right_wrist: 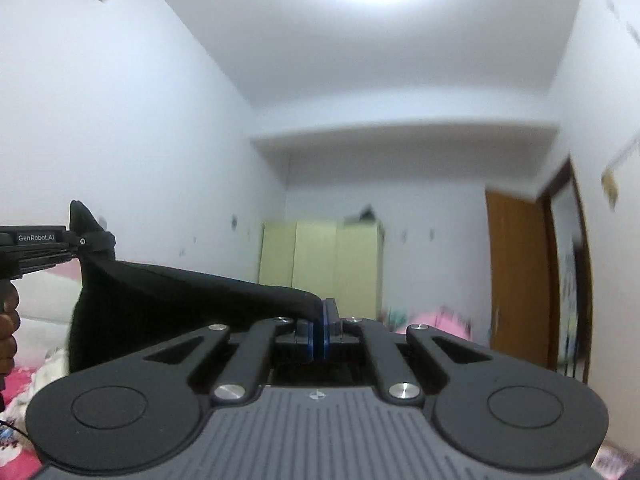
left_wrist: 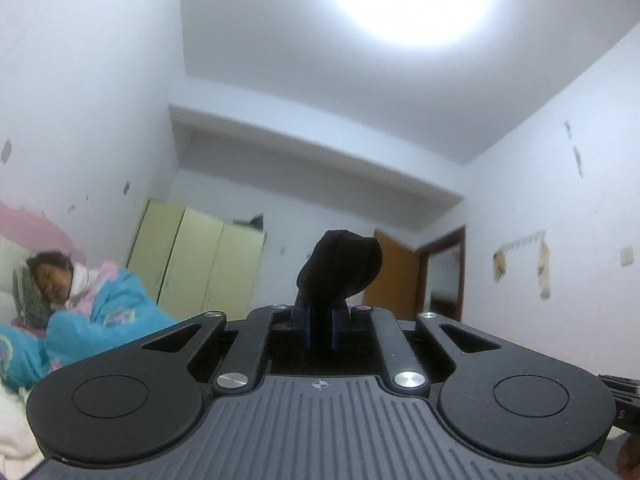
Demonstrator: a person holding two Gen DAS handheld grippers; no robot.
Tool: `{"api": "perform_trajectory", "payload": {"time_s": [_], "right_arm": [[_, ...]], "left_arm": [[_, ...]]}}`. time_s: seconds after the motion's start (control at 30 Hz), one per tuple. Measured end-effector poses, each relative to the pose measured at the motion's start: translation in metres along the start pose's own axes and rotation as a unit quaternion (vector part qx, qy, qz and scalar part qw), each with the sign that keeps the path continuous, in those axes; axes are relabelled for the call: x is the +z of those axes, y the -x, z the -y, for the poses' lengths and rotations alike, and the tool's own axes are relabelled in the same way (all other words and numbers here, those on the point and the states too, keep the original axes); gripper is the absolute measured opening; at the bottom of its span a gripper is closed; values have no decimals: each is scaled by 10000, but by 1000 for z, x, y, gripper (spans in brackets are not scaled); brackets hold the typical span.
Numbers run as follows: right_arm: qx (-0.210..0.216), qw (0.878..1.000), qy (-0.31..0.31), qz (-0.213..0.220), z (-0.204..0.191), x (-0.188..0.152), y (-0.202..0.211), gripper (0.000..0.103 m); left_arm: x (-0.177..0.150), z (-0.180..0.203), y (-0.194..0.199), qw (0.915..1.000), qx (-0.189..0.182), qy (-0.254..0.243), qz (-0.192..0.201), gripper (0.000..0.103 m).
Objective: Fold clothes
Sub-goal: 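Raise the black T-shirt high and shake it out with both grippers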
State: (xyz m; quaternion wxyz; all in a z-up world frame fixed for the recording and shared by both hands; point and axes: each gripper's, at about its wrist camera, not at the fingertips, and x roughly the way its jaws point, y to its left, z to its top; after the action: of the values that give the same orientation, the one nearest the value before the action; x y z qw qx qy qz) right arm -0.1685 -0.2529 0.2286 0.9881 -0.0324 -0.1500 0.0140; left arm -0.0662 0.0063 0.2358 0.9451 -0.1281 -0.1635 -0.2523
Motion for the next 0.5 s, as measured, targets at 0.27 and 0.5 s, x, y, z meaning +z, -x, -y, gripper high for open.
{"api": "perform_trajectory", "payload": {"time_s": [0.27, 0.5], "right_arm": [[-62, 9954, 41, 952, -4, 34, 35, 5], [-152, 9917, 86, 1272, -5, 38, 44, 5]], "left_arm": [[36, 21, 19, 9994, -102, -89, 333, 7], [40, 32, 25, 9980, -16, -381, 504, 7]]}}
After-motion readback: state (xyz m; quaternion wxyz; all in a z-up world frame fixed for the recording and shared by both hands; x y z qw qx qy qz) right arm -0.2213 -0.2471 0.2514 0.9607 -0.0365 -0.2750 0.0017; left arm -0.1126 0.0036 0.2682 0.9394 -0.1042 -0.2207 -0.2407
